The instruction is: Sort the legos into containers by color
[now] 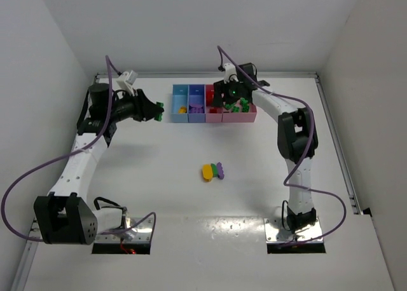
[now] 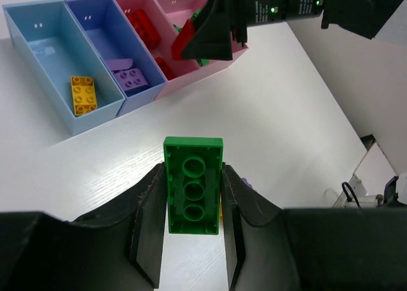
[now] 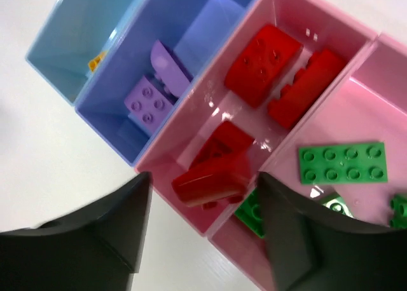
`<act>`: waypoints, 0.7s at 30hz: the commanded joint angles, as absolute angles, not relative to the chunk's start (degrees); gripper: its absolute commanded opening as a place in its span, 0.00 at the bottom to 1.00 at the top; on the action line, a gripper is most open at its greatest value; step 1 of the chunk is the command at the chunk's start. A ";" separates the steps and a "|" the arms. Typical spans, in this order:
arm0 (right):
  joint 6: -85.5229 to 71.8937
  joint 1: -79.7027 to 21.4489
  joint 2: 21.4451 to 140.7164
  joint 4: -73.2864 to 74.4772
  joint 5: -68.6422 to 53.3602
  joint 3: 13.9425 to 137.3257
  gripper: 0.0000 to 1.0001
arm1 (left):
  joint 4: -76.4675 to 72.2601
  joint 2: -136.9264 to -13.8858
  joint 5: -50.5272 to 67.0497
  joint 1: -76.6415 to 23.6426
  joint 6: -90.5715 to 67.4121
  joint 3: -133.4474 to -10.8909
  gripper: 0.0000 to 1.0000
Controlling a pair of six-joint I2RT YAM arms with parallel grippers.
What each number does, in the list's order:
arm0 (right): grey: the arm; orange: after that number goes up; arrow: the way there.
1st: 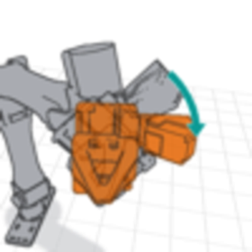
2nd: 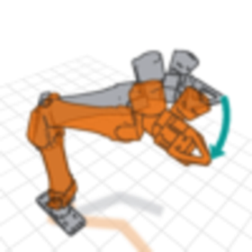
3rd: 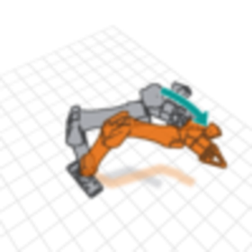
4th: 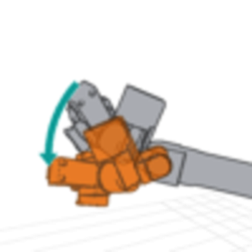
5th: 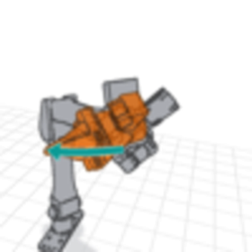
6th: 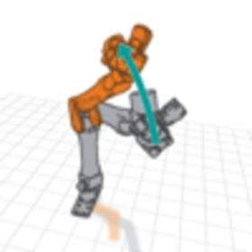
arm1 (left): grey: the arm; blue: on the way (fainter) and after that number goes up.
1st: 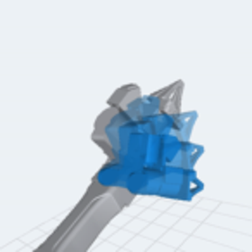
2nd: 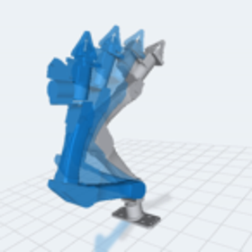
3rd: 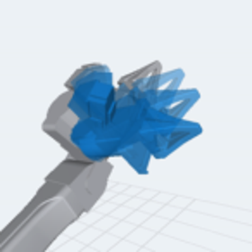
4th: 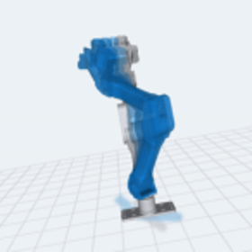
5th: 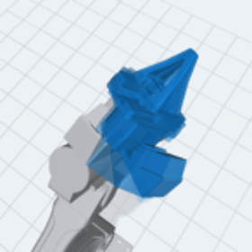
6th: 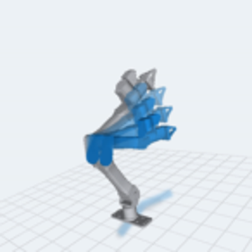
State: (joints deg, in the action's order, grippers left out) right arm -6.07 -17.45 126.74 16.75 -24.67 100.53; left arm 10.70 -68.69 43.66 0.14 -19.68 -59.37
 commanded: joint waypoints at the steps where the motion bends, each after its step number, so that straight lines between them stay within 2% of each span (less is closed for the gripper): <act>1: -4.75 -17.84 124.90 14.50 -26.02 104.15 0.67 | 10.28 -70.13 42.98 -1.32 -18.28 -59.24 0.00; 2: -4.75 -17.84 124.02 14.50 -26.02 104.15 0.77 | 9.24 -70.75 42.46 -2.28 -18.28 -59.24 0.00; 6: -6.85 -17.32 115.95 14.50 -25.40 100.64 0.86 | 6.51 -77.93 41.93 -6.85 -18.28 -63.45 0.00; 10: -6.07 -15.92 104.53 15.21 -22.77 94.85 0.87 | 1.07 -84.71 41.40 -11.85 -20.21 -69.16 0.00; 16: -3.17 -11.96 83.87 21.79 -16.28 82.72 0.87 | -2.64 -104.39 40.16 -20.47 -21.62 -86.90 0.00; 18: -2.02 -11.16 79.04 25.30 -15.56 78.06 0.87 | -3.16 -112.97 40.17 -22.57 -23.72 -94.69 0.03; 21: -0.01 -8.36 71.21 30.92 -17.30 73.05 0.87 | -3.16 -121.70 41.40 -23.73 -26.43 -102.89 0.14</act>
